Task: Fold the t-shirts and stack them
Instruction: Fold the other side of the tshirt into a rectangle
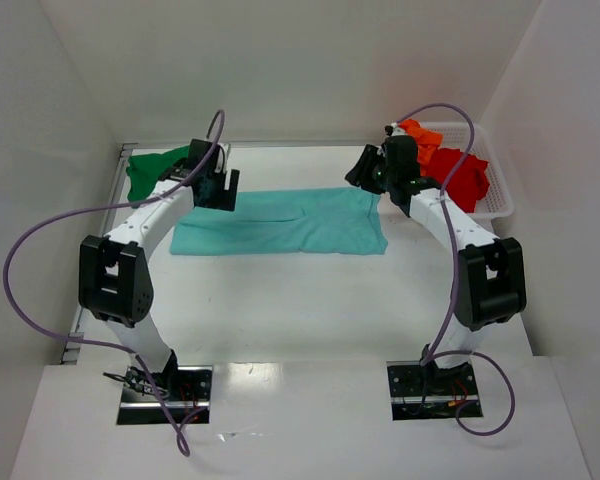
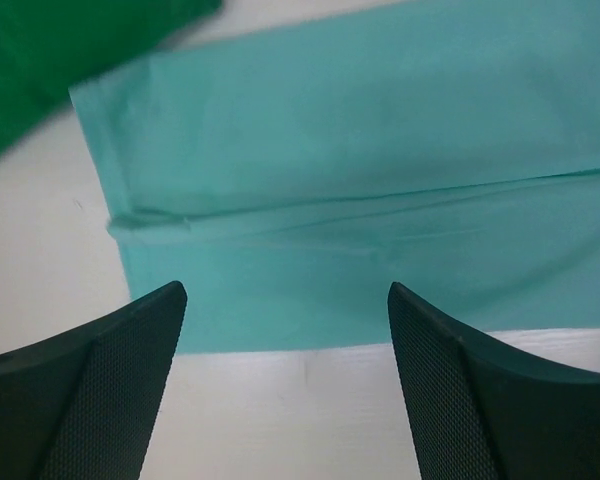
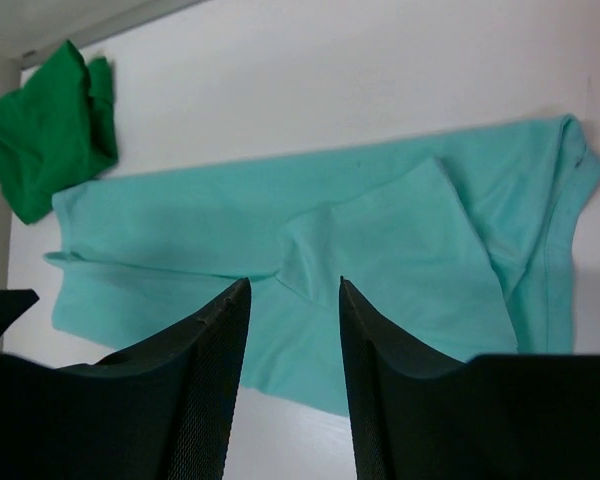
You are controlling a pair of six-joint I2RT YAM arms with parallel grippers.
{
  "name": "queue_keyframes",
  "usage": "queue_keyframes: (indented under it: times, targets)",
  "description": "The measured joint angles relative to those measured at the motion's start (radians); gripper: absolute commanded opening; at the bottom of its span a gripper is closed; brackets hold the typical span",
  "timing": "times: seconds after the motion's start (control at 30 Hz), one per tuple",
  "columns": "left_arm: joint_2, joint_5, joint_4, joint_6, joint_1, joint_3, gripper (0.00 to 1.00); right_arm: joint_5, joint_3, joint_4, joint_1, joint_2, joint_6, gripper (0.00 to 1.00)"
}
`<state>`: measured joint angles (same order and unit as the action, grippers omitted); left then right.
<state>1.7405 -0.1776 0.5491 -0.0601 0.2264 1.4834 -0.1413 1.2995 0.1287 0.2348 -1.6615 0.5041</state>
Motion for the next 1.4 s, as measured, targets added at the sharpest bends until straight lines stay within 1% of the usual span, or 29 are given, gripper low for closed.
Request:
queue_keyframes:
  times: [0.07,0.17,0.2,0.3,0.37,0.43,0.47,0.53,0.57,0.6,0.77,0.87,1.07,1.2,1.4]
  targets:
    - [-0.001,-0.022,-0.013,-0.108,-0.010,-0.056,0.85,-0.006,-0.017,0.008,0.000,-0.004,-0.001,0.46]
    - [-0.011,-0.044,-0.038,-0.256,-0.026,-0.175,0.83,-0.015,-0.026,0.008,0.000,-0.018,-0.005,0.46]
    - [-0.014,-0.051,-0.037,-0.298,-0.032,-0.207,0.80,-0.017,-0.029,0.008,0.000,-0.024,-0.006,0.46]
    - [-0.021,-0.056,-0.041,-0.404,-0.057,-0.263,0.75,-0.021,-0.031,0.008,0.000,-0.038,-0.009,0.46]
    - [-0.028,-0.061,-0.056,-0.455,-0.081,-0.282,0.68,-0.023,-0.031,0.008,0.000,-0.046,-0.009,0.46]
    - [-0.038,-0.065,-0.086,-0.499,-0.105,-0.300,0.64,-0.024,-0.031,0.008,0.000,-0.053,-0.009,0.46]
    - [-0.043,-0.064,-0.100,-0.514,-0.117,-0.307,0.59,-0.025,-0.031,0.008,0.000,-0.055,-0.009,0.46]
    - [-0.045,-0.062,-0.126,-0.542,-0.143,-0.315,0.53,-0.025,-0.031,0.008,0.000,-0.059,-0.009,0.46]
    - [-0.043,-0.060,-0.138,-0.551,-0.153,-0.317,0.51,-0.025,-0.031,0.007,0.000,-0.060,-0.009,0.46]
    - [-0.039,-0.059,-0.148,-0.556,-0.162,-0.317,0.46,-0.025,-0.031,0.006,0.000,-0.062,-0.010,0.46]
    - [0.008,-0.049,-0.185,-0.578,-0.188,-0.316,0.33,-0.024,-0.031,0.007,0.000,-0.066,-0.012,0.46]
    - [0.050,-0.041,-0.193,-0.579,-0.193,-0.316,0.30,-0.020,-0.031,0.006,0.000,-0.066,-0.012,0.46]
    - [0.103,-0.031,-0.204,-0.578,-0.217,-0.301,0.30,-0.011,-0.031,0.007,0.000,-0.086,-0.011,0.47]
    - [0.117,-0.031,-0.217,-0.577,-0.244,-0.275,0.35,-0.005,-0.031,0.008,0.000,-0.101,-0.008,0.47]
    - [0.162,-0.031,-0.249,-0.576,-0.269,-0.217,0.36,0.007,-0.031,0.008,0.000,-0.103,-0.008,0.47]
